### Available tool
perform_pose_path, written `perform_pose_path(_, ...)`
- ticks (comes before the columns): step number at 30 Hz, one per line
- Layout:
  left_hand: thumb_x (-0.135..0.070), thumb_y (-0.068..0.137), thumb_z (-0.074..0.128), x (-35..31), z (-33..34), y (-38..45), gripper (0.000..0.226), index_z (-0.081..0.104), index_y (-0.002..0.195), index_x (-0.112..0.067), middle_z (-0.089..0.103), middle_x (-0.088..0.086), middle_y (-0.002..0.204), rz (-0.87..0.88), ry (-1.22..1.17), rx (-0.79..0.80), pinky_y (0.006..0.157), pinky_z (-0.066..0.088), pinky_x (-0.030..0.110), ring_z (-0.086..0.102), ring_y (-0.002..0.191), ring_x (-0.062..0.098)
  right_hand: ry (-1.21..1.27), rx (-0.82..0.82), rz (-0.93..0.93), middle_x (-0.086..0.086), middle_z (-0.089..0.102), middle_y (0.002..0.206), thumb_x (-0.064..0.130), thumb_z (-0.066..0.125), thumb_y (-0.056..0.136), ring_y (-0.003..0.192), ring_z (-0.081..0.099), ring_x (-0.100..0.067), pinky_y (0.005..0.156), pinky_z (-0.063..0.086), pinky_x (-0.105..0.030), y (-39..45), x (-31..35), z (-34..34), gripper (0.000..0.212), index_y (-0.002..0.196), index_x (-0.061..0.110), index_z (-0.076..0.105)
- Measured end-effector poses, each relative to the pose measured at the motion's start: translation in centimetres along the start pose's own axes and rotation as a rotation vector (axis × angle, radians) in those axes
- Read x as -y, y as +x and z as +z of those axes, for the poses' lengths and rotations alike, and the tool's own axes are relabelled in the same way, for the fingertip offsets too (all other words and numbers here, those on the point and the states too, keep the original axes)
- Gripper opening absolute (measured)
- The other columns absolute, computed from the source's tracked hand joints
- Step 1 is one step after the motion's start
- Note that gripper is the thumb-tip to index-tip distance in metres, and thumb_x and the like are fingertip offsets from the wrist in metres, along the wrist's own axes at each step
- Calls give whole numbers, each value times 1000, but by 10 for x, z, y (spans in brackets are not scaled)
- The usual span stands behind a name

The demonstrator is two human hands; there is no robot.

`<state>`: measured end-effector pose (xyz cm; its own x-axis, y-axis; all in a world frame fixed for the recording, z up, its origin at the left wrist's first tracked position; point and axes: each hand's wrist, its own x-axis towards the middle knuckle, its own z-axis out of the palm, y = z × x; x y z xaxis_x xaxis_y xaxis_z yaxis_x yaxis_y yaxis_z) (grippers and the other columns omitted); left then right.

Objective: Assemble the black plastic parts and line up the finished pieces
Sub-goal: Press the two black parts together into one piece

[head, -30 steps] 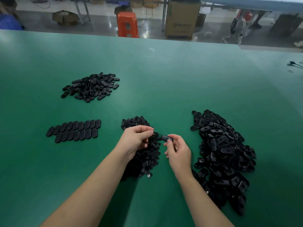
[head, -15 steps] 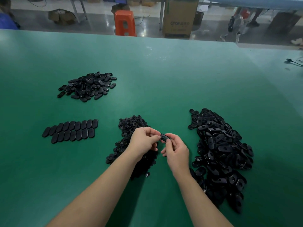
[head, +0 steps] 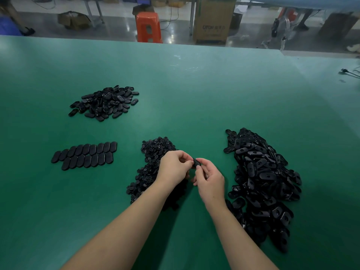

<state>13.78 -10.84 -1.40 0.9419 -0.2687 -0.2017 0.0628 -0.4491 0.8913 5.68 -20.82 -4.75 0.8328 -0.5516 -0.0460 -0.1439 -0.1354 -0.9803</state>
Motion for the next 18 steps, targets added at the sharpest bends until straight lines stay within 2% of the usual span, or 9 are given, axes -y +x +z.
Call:
perform_pose_path(4,-18,82,77,-2,-1,0,13,72,73,-25,69,-10,68,65,138,-33,61,47,21,55,56,0,7,4,6,12,76,91,8,55,99,57,66,-12,58,55,-22,0,0,-1,30,101,36,67)
perform_pose_path(7,-21,81,79,-4,-2,0,11,69,81,-25,69,-11,77,74,176,-38,65,49,25,59,65,5,21,11,16,10,76,90,5,53,100,58,65,-11,58,54,-23,0,0,-2,31,102,34,66)
perform_pose_path(8,-20,82,79,-4,-3,0,12,70,88,-24,71,-8,81,62,153,-11,65,52,27,62,67,8,23,13,16,9,75,88,4,52,100,57,64,-10,58,54,-23,0,-1,-2,32,102,33,65)
perform_pose_path(10,-14,85,77,-6,-4,0,15,72,98,-19,74,-2,81,32,71,63,55,54,28,65,59,11,22,18,15,8,74,84,4,51,100,58,64,-10,59,56,-26,0,-1,-3,32,101,33,65)
perform_pose_path(13,-7,85,77,-5,-8,2,8,74,91,-11,75,3,70,6,-11,128,49,53,27,60,47,10,7,24,15,7,72,81,5,50,101,59,65,-11,61,57,-29,1,-2,-3,31,101,32,65)
perform_pose_path(18,-3,83,79,-5,-11,3,9,73,90,-3,76,14,75,-89,-152,202,50,52,27,60,51,14,-14,17,0,6,70,79,7,49,102,55,60,-10,62,57,-42,2,-4,-3,29,101,30,66)
